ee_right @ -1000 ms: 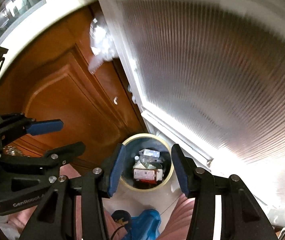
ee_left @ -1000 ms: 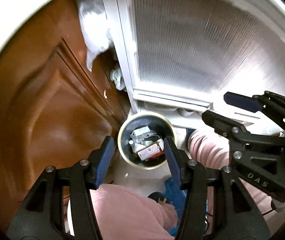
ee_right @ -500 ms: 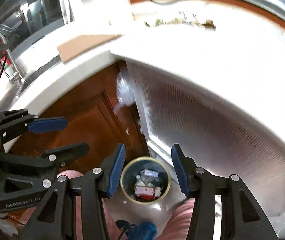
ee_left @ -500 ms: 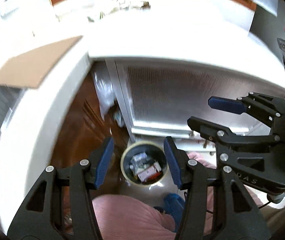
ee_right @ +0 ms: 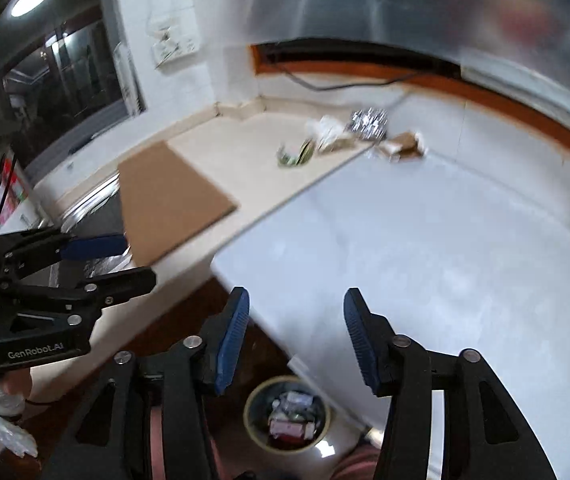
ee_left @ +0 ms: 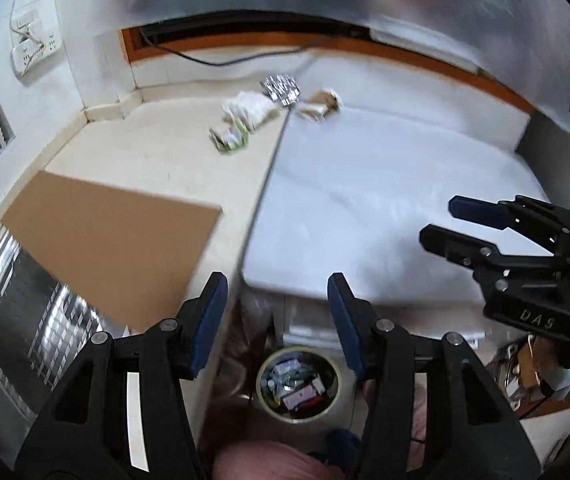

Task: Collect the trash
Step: 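Raise both tools back over the counter, then grasp the green-white packet with the left tool while the right tool grasps the brown paper cup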

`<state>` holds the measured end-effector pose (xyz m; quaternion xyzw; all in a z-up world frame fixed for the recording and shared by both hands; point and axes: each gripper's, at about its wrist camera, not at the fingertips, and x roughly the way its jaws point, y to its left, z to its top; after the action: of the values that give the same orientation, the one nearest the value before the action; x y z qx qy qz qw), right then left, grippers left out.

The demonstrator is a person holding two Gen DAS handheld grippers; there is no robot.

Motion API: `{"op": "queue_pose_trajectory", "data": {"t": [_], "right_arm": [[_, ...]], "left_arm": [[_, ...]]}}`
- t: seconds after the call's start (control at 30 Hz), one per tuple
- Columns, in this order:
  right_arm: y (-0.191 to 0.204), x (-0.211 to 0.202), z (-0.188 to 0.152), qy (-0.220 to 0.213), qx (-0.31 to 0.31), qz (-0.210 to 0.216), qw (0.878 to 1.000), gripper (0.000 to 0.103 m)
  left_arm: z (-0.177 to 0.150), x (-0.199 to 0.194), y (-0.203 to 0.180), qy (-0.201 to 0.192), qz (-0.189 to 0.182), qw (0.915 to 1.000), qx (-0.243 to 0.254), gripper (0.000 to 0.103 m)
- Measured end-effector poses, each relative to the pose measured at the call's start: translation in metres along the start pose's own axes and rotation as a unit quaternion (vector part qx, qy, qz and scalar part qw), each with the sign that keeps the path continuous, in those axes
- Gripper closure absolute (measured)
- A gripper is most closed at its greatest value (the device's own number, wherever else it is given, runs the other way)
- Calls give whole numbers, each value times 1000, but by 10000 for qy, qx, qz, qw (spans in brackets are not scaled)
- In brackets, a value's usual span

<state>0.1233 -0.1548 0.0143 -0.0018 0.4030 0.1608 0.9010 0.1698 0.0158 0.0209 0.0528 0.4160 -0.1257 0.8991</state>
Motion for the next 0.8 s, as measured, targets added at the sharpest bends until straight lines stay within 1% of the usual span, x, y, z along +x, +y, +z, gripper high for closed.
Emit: {"op": "queue_pose_trajectory", "data": {"t": [0.13, 0.23, 0.37, 0.47, 0.53, 0.57, 0.6, 0.67, 0.73, 0.8], "right_arm": [[-32, 13, 54, -69, 287, -24, 9996, 47], [-64, 36, 95, 3, 575, -62, 9983, 47], [-106, 81, 139, 79, 1040, -35, 9945, 47], [-131, 114, 164, 56, 1297, -110, 9915, 47], [-145, 139, 176, 65, 1439, -143, 9895, 47], [-154, 152, 184, 90, 1553, -199, 9876, 47], [-162, 163, 187, 97, 1664, -255, 9857, 46], [-177, 185, 195, 135, 1853, -288, 9822, 41], [-190, 207, 200, 172, 2035, -406, 9781, 39], [-201, 226, 202, 224, 2168, -443, 9749, 39]], "left_arm": [[52, 26, 18, -23, 77, 9999, -145, 54], [90, 60, 31, 11, 118, 9996, -272, 54], [124, 107, 44, 112, 124, 9988, -469, 54], [144, 142, 54, 163, 32, 9976, -674, 54], [155, 169, 59, 207, 56, 9967, -787, 54], [156, 178, 60, 223, 79, 9962, -837, 54], [161, 190, 63, 241, 114, 9956, -901, 54], [167, 212, 67, 289, 192, 9944, -997, 54], [174, 233, 71, 368, 284, 9929, -1095, 54], [177, 247, 74, 394, 347, 9919, -1159, 54]]}}
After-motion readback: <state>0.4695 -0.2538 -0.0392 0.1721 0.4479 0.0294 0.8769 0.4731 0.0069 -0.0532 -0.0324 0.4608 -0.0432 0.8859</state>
